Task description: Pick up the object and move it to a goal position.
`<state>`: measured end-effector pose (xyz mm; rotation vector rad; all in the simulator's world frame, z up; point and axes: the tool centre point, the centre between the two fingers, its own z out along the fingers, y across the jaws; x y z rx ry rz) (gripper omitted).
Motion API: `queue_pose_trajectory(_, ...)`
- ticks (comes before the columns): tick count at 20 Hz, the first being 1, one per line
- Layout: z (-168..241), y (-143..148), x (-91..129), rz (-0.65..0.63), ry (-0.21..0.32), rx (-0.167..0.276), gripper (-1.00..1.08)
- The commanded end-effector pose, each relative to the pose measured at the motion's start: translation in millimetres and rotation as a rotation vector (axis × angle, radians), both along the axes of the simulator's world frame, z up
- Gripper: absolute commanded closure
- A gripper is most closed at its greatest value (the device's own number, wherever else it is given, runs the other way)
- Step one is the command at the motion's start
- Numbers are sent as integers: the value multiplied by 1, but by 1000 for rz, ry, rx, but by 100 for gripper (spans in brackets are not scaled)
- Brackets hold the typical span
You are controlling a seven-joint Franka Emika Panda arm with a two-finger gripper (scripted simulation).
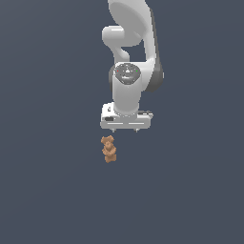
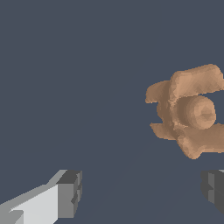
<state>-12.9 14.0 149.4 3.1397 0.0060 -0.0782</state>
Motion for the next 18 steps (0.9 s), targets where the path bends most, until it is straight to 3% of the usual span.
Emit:
queue_pose_trajectory(1,0,0,0,0,0,0,-92)
queue_pose_trajectory(18,4,-14,0,8,-3,-8,-92)
